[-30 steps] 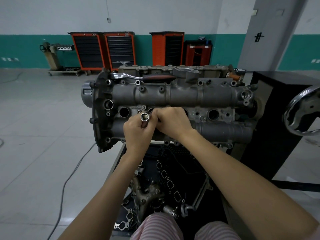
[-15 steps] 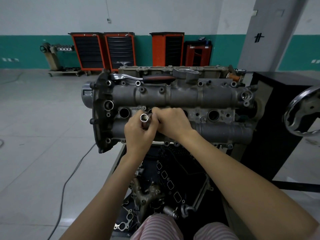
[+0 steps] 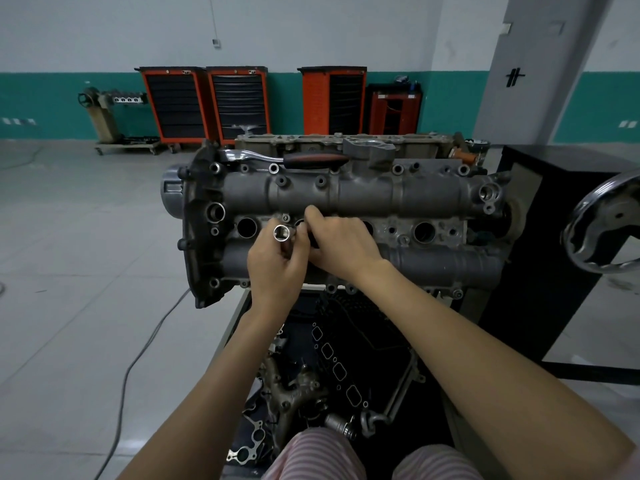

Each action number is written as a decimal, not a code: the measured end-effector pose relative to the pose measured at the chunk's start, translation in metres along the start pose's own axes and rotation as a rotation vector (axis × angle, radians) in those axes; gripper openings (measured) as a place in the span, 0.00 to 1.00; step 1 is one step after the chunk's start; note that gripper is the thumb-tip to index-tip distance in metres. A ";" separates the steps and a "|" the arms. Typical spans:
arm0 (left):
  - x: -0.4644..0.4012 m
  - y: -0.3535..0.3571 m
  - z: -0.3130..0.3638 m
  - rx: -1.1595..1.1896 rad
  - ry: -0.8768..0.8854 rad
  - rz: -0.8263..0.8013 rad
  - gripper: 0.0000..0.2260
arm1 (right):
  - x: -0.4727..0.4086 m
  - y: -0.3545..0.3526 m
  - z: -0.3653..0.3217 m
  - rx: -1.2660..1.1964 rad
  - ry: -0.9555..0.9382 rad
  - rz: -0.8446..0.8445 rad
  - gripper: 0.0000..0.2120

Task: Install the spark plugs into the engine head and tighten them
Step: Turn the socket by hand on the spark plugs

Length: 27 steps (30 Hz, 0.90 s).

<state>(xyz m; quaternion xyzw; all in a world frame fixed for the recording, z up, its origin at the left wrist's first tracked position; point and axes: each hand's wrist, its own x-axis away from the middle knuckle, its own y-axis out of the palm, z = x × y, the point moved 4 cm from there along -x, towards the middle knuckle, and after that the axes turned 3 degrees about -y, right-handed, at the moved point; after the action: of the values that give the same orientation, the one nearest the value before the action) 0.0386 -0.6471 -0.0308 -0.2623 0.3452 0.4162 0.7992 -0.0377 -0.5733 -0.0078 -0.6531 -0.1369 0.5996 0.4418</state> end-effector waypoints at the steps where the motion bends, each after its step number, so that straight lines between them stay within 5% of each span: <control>1: 0.000 0.000 0.000 0.000 -0.003 -0.003 0.16 | 0.000 0.000 0.000 -0.002 0.003 -0.004 0.13; 11: -0.001 -0.002 0.000 -0.044 0.017 -0.014 0.19 | 0.001 -0.011 -0.006 -0.016 0.047 0.121 0.10; 27: 0.000 -0.002 0.002 -0.013 -0.005 -0.028 0.20 | -0.001 -0.004 -0.003 0.010 0.027 0.033 0.07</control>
<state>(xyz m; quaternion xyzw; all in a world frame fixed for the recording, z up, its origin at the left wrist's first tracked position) 0.0413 -0.6472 -0.0296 -0.2714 0.3368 0.4079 0.8041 -0.0342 -0.5726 -0.0044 -0.6610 -0.1171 0.5985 0.4372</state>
